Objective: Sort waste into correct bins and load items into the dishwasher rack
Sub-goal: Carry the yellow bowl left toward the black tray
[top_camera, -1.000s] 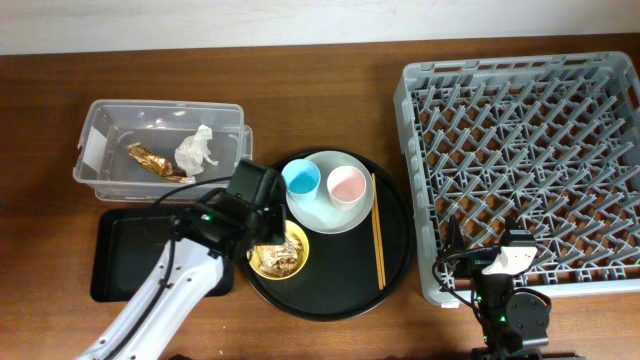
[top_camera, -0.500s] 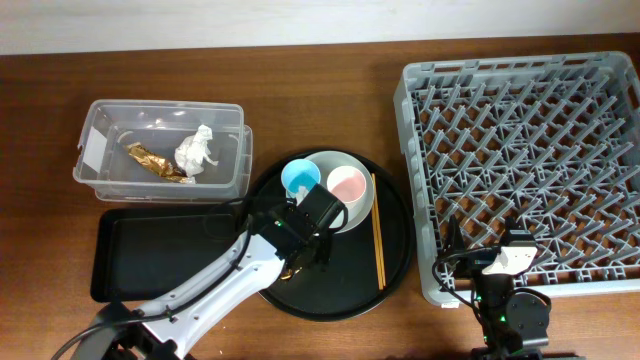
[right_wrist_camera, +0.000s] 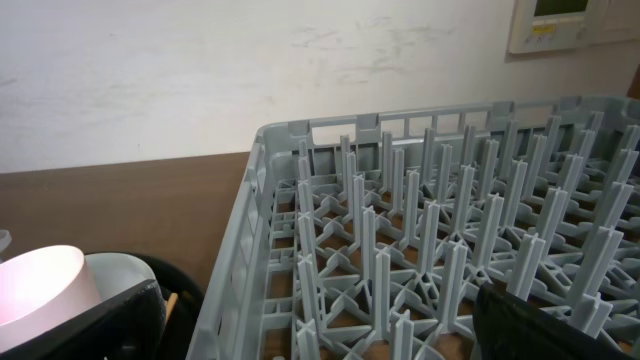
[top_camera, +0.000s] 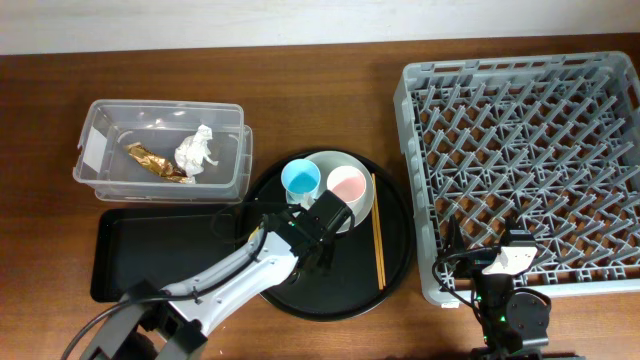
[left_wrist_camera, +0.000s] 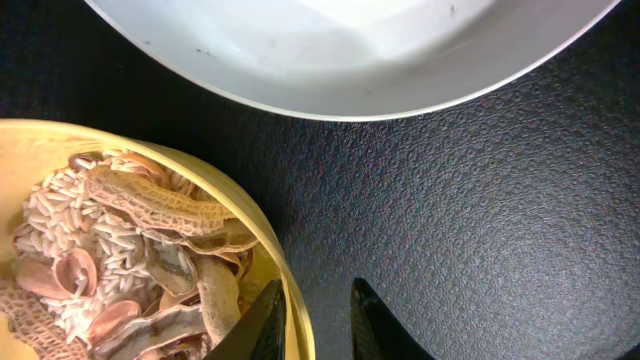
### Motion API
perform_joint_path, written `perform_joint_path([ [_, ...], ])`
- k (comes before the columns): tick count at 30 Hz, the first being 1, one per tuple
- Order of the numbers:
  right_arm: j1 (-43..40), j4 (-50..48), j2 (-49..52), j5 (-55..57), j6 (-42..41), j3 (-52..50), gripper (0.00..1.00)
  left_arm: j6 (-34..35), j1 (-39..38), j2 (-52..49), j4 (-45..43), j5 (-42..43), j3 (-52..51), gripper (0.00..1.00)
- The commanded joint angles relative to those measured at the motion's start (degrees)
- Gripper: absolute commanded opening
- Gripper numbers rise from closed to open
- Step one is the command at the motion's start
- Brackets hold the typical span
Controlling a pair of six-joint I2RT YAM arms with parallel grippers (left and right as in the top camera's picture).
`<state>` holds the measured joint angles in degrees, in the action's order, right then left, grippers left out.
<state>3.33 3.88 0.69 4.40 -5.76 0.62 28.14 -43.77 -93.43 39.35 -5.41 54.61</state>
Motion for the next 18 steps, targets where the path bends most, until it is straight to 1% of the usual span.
perform_joint_path([
  [1, -0.4, 0.4, -0.3, -0.1, 0.2, -0.3, 0.99, 0.6, -0.1, -1.4, -0.2, -0.4, -0.5, 0.11],
  [3, -0.4, 0.4, -0.3, -0.1, 0.2, -0.3, 0.99, 0.9, -0.1, -1.4, -0.3, -0.4, -0.5, 0.01],
  [8, -0.4, 0.4, -0.3, -0.1, 0.2, -0.3, 0.99, 1.0, -0.1, -0.9, 1.7, -1.3, 1.2, 0.0],
  [10, -0.4, 0.4, -0.3, -0.1, 0.2, -0.3, 0.99, 0.9, -0.1, 0.1, 4.7, -3.8, 3.7, 0.0],
  [12, -0.4, 0.4, -0.3, -0.1, 0.2, -0.3, 0.99, -1.6, 0.0, 2.0, 8.6, -4.1, 7.2, 0.0],
  [13, -0.4, 0.4, -0.3, -0.1, 0.2, -0.3, 0.99, -1.7, 0.5, 3.3, 10.8, -4.0, 8.9, 0.0],
  [15, -0.4, 0.4, -0.3, -0.1, 0.2, -0.3, 0.99, -2.4, 3.1, 6.2, 14.0, -2.8, 11.1, 0.0],
  [17, -0.4, 0.4, -0.3, -0.1, 0.2, -0.3, 0.99, -4.8, 7.4, 9.0, 14.4, 1.6, 11.3, 0.0],
  [18, -0.4, 0.4, -0.3, -0.1, 0.2, -0.3, 0.99, -5.9, 10.9, 10.5, 14.7, 5.0, 11.3, 0.0],
])
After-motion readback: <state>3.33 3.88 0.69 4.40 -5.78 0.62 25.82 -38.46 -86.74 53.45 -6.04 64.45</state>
